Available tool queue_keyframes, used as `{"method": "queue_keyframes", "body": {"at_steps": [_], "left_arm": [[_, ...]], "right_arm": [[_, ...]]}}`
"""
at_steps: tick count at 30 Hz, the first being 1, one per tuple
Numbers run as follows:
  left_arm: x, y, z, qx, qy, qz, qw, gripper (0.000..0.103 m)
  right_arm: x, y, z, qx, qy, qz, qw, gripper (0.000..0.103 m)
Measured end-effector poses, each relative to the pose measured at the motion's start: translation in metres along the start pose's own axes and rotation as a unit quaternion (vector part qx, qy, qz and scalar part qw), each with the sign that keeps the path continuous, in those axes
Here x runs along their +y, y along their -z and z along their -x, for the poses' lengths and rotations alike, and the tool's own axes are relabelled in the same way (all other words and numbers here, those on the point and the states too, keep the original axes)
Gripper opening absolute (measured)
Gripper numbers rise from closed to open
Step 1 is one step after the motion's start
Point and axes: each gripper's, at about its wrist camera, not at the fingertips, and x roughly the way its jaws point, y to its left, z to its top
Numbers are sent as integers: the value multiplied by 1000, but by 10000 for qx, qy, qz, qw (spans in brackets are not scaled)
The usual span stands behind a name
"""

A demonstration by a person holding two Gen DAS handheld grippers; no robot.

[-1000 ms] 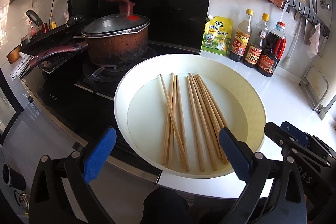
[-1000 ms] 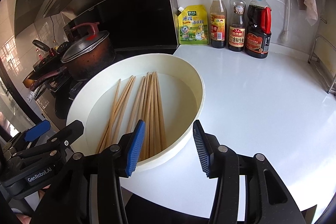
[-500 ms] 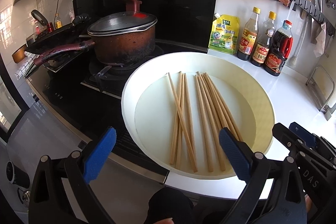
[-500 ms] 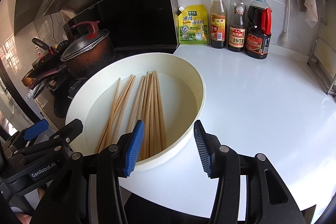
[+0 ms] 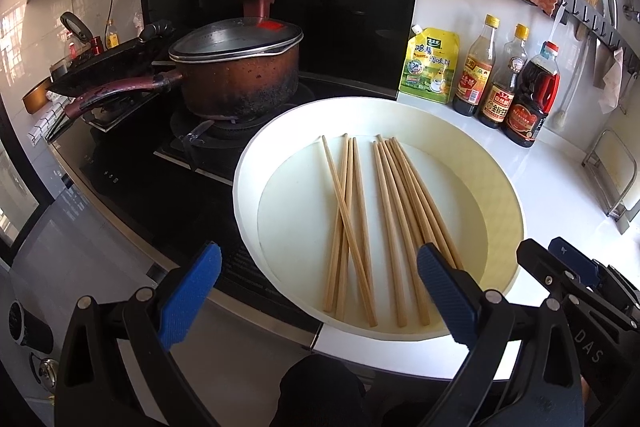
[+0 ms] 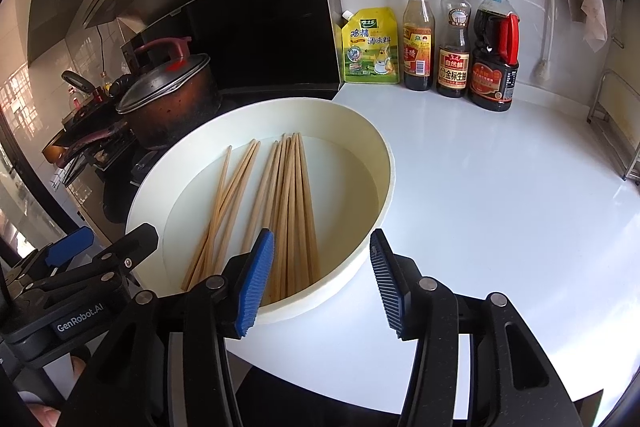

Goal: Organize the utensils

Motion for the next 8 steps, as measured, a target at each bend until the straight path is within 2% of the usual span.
{"method": "queue_keyframes", "body": {"at_steps": [8], "left_arm": [[-3,2,0,50,-12,-5,10000,97]], "right_arm": [[0,4,1,-7,-6,-20,10000,49]]}}
